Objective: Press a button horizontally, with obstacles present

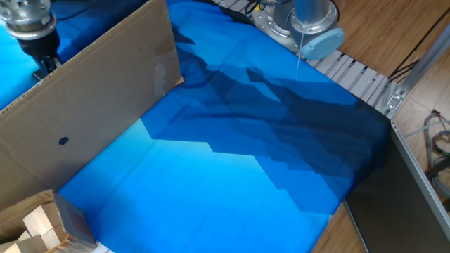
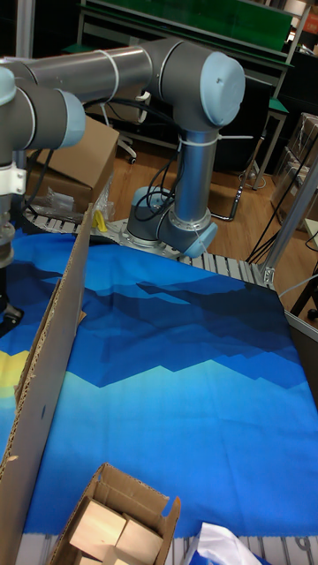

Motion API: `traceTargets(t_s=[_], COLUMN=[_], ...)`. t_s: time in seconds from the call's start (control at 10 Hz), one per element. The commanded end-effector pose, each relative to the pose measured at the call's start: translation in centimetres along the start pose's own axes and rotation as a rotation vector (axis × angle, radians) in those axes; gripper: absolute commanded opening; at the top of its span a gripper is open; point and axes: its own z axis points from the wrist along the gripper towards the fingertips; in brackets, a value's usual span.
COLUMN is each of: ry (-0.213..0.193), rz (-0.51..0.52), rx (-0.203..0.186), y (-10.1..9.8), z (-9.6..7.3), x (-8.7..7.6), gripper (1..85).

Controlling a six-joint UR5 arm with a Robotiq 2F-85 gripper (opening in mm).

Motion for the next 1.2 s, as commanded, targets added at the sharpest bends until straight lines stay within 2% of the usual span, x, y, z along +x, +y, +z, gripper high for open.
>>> traceTargets(t_s=[0.0,0.2,0.3,0.5,0.6,0.8,1.0,1.1], ry=[-0.091,-0.024,0.007,0.073,0.088,0.087,0.099,0.099], rz=[-0.019,-0.015,-0.006,0.012,0.01,0.028,0.048,0.04], rx=[-0.034,0.001,-0.015,-0.022,-0.006,0.045,0.074,0.068], y=[0.7,-0.2,0.3,0.8,0.9,2.3,3.5,3.4], z=[-0.1,0.0,-1.3,-6.5,-8.4,-10.4,-11.0,-10.6], x=[-2.4,-0.6,0.2,1.1,1.2,1.5,1.8,1.8], gripper=[1.0,1.0,1.0,1.0,1.0,1.0,1.0,1.0])
